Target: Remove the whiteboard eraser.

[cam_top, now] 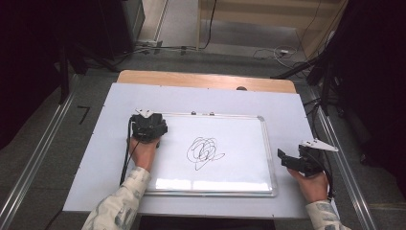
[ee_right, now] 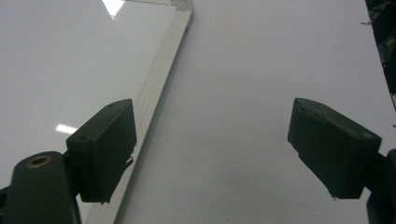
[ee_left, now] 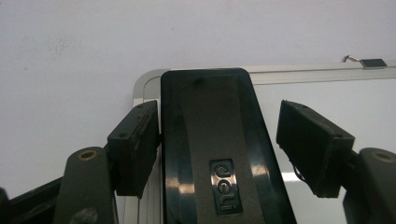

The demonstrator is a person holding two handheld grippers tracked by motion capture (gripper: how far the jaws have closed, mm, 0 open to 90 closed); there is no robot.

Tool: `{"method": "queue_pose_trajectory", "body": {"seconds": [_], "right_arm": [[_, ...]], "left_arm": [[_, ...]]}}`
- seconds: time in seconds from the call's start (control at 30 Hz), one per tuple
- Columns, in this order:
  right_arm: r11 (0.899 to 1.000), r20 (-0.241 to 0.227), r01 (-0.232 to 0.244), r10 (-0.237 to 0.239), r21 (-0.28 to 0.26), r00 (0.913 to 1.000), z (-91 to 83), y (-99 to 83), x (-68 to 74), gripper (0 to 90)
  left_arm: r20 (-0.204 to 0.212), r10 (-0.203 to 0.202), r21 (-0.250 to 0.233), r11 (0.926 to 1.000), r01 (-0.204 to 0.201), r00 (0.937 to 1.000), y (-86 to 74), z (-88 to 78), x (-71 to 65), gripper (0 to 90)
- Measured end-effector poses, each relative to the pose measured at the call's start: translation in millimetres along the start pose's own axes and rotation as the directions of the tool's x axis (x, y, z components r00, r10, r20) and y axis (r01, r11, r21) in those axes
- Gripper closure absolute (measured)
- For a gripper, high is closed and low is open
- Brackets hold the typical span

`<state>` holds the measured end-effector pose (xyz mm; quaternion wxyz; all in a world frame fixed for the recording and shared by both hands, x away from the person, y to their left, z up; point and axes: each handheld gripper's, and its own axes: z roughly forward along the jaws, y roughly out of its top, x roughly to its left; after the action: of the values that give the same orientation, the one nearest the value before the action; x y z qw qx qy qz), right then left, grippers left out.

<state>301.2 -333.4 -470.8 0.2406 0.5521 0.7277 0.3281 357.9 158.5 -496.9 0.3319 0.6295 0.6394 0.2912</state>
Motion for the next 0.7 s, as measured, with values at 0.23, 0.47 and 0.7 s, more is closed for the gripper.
{"method": "queue_pose_trajectory", "body": {"seconds": [0.23,0.47,0.7], "right_arm": [[1.0,-0.001,0.001,-0.001,0.0,1.0,-0.2,0.0,0.4,13.9],[1.0,0.0,0.002,-0.002,-0.001,1.0,-0.2,0.0,0.6,14.0],[1.0,0.002,0.003,-0.003,0.002,1.0,0.2,-0.1,0.5,14.0]], "left_arm": [[0.003,-0.004,0.02,0.9998,0.004,1.0,-1.2,3.1,-0.4,31.1],[-0.008,0.012,0.046,0.9989,-0.012,0.9999,-2.0,4.4,-2.1,33.7],[-0.013,0.004,0.042,0.9991,-0.003,0.9999,-1.9,5.0,-1.9,37.5]]}}
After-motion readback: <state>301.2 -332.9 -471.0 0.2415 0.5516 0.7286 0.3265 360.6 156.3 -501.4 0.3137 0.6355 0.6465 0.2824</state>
